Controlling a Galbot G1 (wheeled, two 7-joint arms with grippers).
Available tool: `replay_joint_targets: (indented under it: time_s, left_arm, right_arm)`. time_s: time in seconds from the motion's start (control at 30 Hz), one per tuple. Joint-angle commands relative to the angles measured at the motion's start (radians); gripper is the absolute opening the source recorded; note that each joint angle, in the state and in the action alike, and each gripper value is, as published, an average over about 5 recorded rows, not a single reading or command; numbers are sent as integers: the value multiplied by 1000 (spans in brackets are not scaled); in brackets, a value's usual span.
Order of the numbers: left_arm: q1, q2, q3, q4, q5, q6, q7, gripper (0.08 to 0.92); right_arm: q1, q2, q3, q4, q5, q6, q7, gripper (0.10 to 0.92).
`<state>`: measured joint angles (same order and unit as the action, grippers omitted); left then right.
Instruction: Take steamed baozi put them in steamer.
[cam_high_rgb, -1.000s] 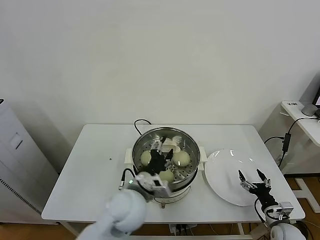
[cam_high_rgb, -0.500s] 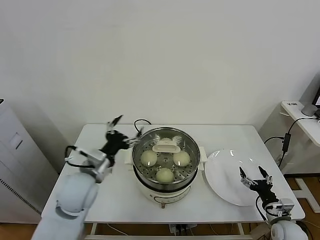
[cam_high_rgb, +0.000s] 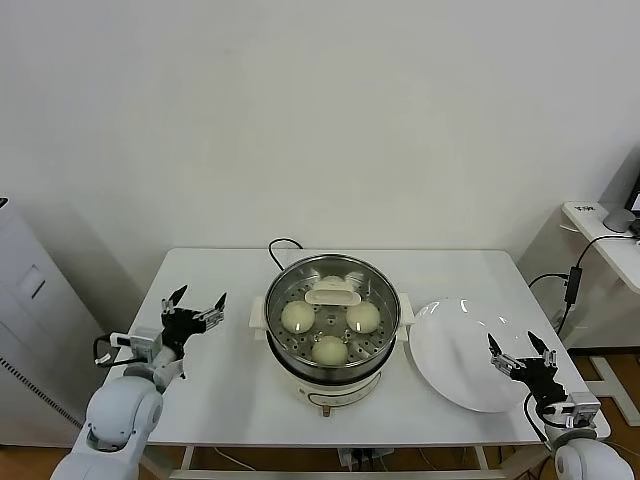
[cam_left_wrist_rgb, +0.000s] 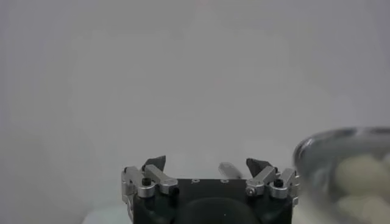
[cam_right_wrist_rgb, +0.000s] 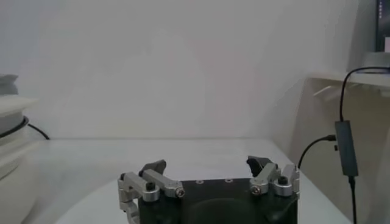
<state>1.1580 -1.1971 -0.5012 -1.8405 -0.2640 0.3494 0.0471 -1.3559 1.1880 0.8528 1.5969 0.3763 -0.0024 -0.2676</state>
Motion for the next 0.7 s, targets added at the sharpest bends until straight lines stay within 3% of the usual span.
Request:
replay_joint_targets:
  time_s: [0.03, 0.7]
  left_arm:
    - [45, 4, -43, 181, -11, -62, -46, 823]
    - [56, -21, -29, 140, -46, -46, -46, 823]
  right_arm:
    - [-10, -26, -16, 39, 35, -72, 38, 823]
    - [0, -34, -46, 30, 38, -98, 45, 823]
